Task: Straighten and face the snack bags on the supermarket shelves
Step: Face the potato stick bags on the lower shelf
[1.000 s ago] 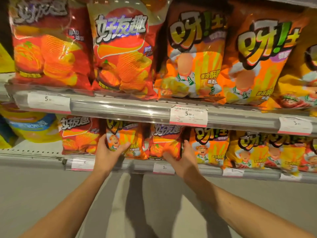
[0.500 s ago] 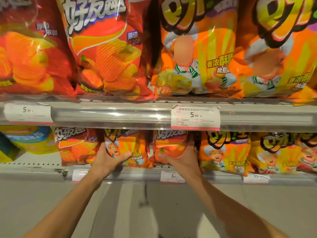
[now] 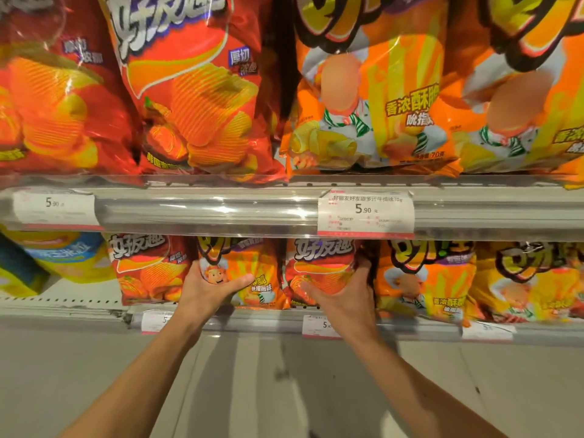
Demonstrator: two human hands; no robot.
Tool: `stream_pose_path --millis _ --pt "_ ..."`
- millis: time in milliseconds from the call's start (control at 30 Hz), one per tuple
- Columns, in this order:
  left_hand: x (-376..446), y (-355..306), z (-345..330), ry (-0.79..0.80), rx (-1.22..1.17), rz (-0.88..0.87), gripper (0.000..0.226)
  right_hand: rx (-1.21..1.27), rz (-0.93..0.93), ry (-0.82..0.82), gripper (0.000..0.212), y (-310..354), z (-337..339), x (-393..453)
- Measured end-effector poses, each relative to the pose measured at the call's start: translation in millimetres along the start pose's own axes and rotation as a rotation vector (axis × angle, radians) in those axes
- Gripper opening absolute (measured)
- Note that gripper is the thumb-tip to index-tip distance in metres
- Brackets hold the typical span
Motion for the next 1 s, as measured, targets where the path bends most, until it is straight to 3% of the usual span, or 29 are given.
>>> stream_pose_path --millis 133,200,433,567,733,1000 --pt "-7.4 -22.1 -4.9 -0.015 0.051 -0.069 0.073 0.031 -0.009 0.001 0.113 1.2 6.1 2.3" --pt "-10.9 -32.5 -6.3 -0.003 0.062 -0.104 0.067 0.056 -0.027 0.005 0.096 2.0 9.0 3.5" --pt "-32.4 -41.2 12.3 -0.020 0.057 -0.102 0.069 0.115 -0.031 0.024 0.065 14.6 8.7 -6.8" --pt "-46.0 -33.0 30.7 -0.007 0.098 -0.085 0.055 0.101 -0.014 0.053 0.070 21.7 2.3 -17.6" --pt "-58.6 -22.6 46.4 -0.050 0.100 -0.044 0.077 0.139 0.017 0.037 0.065 19.0 9.6 -37.7" --pt "-51.2 -14.5 35.1 -0.067 0.125 -0.013 0.082 0.123 0.036 0.067 0.092 -11.1 40.2 -93.4"
Point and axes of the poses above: each hand's wrist, its own x-axis towards the middle knuckle, its own z-axis out of the back of the hand, y = z × x, the point moved 8 cm from there along x, towards the middle knuckle, and after that the axes turned 11 degrees about y, right-handed, at the moved point
